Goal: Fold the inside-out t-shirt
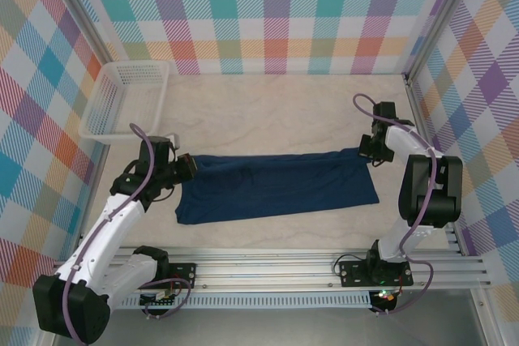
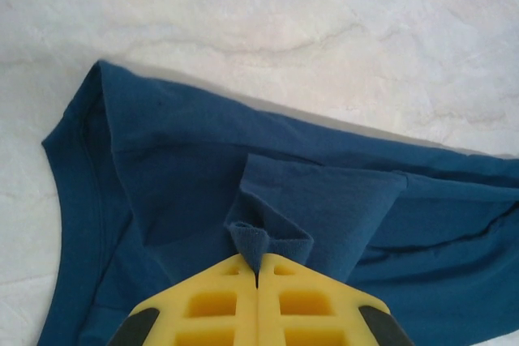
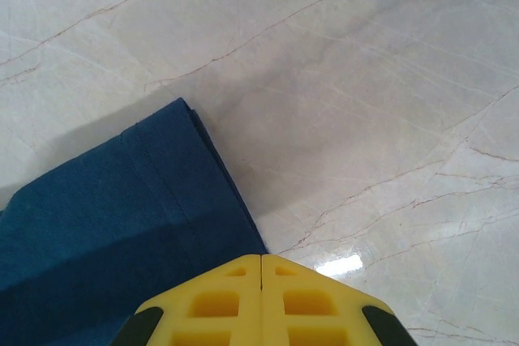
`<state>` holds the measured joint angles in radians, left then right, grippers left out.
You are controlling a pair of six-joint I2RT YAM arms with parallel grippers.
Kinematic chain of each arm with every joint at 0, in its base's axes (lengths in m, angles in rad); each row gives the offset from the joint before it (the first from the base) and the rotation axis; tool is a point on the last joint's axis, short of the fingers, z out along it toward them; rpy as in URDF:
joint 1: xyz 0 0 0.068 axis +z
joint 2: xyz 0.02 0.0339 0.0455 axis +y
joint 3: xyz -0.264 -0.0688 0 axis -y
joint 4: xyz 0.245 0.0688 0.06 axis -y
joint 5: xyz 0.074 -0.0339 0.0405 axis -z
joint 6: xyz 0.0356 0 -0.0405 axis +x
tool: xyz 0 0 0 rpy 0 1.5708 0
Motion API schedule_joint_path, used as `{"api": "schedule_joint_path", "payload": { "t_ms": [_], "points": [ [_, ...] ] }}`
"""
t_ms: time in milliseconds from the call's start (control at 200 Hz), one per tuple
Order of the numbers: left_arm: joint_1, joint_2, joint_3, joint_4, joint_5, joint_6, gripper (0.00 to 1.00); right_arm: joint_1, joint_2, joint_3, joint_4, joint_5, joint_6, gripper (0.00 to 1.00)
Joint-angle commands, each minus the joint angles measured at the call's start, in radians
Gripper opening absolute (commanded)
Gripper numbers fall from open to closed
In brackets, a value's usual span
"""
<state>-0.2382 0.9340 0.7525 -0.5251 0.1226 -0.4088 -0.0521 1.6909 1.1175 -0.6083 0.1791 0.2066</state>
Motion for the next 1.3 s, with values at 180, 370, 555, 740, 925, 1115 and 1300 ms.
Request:
{"api": "schedule_joint_path", "payload": {
  "t_ms": [180,370,555,740,925,1115,1300],
  "points": [
    [-0.009,-0.031,-0.055,-0.041,-0.01,-0.033,0.0,-0.002,-0.056,-0.082,-0.01,-0.044,0.045,0.0],
    [-0.009,-0.023,-0.087,-0.044,-0.009,-0.043,0.0,-0.002,-0.048,-0.118,0.004,-0.061,0.066,0.0],
    [-0.01,-0.022,-0.153,-0.028,0.049,-0.1,0.01,0.001,-0.061,-0.124,-0.005,-0.058,0.072,0.15],
    [-0.019,0.016,-0.214,-0.041,0.138,-0.171,0.08,0.022,-0.189,-0.149,-0.001,-0.115,0.075,0.33],
    [-0.027,-0.059,-0.205,-0.054,0.067,-0.19,0.32,0.053,-0.319,-0.19,0.033,-0.203,0.106,0.39],
    [-0.055,0.108,-0.132,0.118,0.151,-0.112,0.53,0.1,-0.323,-0.179,0.052,-0.219,0.116,0.4],
    [-0.105,0.429,0.011,0.183,0.063,0.001,0.57,0.141,-0.28,-0.159,0.07,-0.248,0.121,0.4]
  ]
}}
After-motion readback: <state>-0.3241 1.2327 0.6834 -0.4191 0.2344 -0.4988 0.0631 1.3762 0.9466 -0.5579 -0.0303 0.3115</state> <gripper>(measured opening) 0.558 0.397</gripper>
